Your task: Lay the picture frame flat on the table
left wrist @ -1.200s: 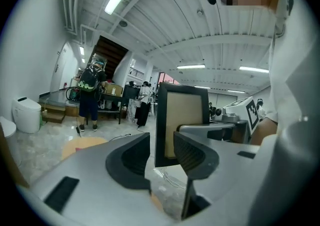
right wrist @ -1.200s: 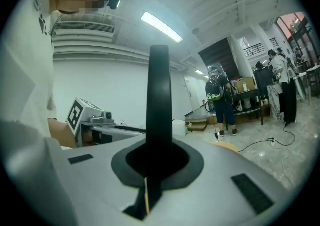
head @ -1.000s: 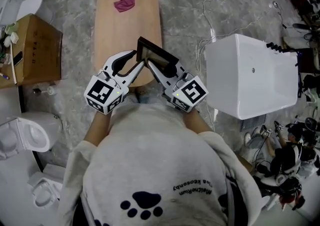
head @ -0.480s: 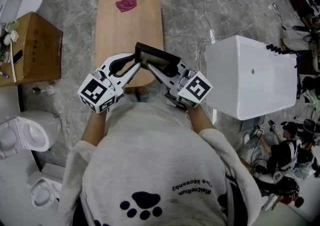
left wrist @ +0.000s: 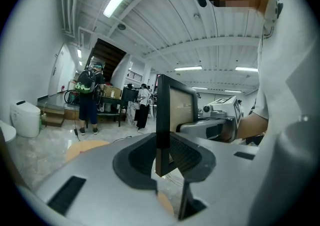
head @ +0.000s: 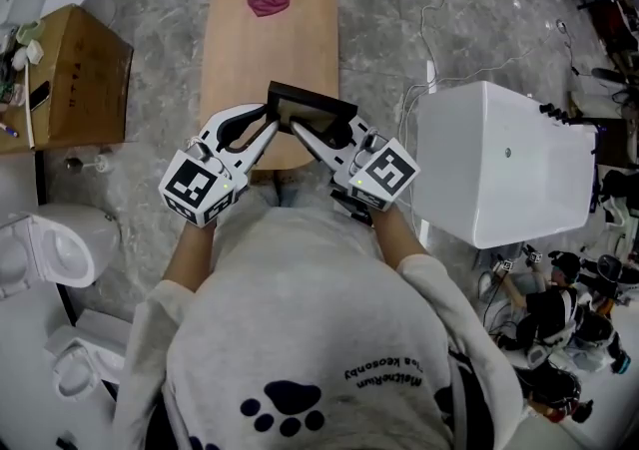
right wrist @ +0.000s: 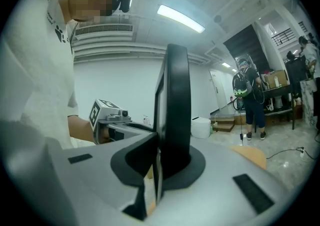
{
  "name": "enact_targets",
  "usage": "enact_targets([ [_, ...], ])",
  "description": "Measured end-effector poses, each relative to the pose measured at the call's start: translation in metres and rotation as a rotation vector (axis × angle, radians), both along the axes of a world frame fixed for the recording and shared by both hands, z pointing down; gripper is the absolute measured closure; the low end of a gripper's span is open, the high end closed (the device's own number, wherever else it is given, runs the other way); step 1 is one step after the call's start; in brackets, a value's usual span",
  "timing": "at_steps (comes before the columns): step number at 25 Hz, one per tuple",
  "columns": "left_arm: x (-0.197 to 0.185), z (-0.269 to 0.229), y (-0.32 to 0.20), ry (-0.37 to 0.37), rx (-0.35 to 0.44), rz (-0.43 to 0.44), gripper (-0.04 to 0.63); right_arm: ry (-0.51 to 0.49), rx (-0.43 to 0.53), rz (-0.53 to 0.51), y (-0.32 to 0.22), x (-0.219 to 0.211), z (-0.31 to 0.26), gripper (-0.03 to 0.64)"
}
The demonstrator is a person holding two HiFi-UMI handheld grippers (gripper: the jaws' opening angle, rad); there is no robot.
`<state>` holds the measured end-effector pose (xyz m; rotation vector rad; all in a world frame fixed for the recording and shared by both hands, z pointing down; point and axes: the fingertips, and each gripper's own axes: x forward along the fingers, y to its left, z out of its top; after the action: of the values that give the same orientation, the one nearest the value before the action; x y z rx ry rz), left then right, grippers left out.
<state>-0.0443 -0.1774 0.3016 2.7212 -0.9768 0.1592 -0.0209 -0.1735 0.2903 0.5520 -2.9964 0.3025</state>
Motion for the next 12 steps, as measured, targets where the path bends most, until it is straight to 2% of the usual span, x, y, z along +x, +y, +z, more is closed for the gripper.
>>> enact_targets([
  [12,-0.029,0.028,-0.017,-0.006,-0.022,-0.049,0.509,-0.003,-0.048,-0.041,-0.019,-0.029,0.025,0.584],
])
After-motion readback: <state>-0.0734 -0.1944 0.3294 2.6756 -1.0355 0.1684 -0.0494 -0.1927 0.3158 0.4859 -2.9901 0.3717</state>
